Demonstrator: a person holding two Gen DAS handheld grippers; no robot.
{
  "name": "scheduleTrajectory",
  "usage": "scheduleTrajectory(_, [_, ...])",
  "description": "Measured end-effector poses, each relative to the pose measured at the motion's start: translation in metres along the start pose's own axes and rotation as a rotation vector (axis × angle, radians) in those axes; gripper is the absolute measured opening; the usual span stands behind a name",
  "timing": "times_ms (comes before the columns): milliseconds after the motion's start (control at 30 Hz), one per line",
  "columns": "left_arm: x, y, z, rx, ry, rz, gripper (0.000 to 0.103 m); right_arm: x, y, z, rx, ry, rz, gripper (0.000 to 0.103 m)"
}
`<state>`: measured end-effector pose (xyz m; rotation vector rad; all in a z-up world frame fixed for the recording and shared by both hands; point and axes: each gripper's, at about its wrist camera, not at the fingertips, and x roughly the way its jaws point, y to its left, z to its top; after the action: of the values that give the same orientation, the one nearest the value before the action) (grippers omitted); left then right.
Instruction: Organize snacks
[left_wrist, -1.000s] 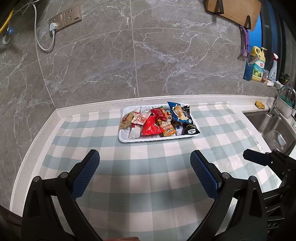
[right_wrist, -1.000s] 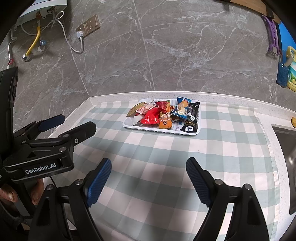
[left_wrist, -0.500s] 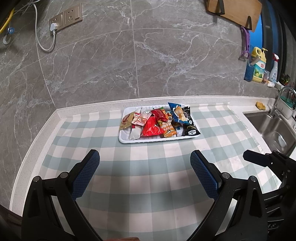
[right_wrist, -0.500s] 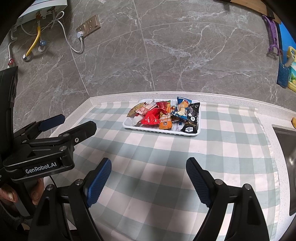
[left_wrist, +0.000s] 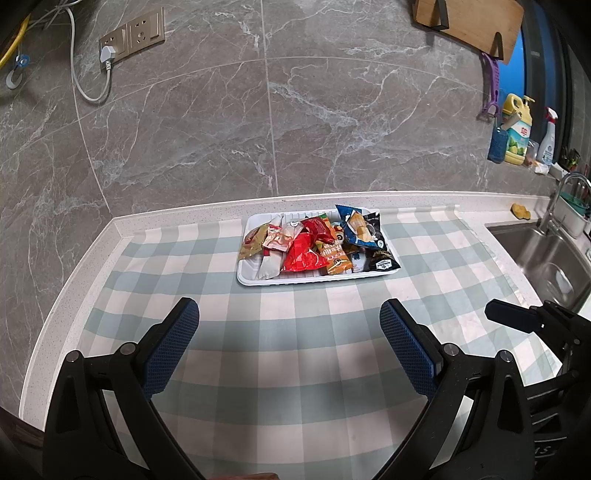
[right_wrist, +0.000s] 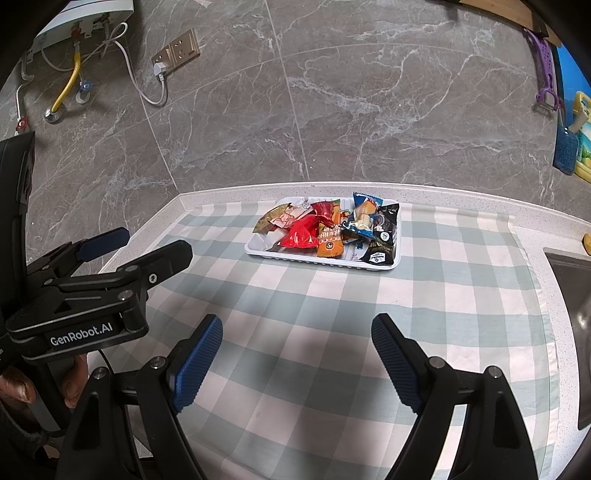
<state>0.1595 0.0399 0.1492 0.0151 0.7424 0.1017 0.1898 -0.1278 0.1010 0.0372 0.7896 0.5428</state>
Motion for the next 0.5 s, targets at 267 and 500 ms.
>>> scheduleTrajectory(267, [0.0004, 0.0, 0.0001, 0.001, -0.001, 0.001, 0.1, 0.0001, 0.0002, 0.0003, -0.001, 0.0, -0.001, 0.085])
scheduleTrajectory(500, [0.0007, -0.0001, 0.0, 0.003, -0.001, 0.0, 0.1, 0.0002, 0.0007, 0.0003, 0.001, 0.001, -0.002, 0.085])
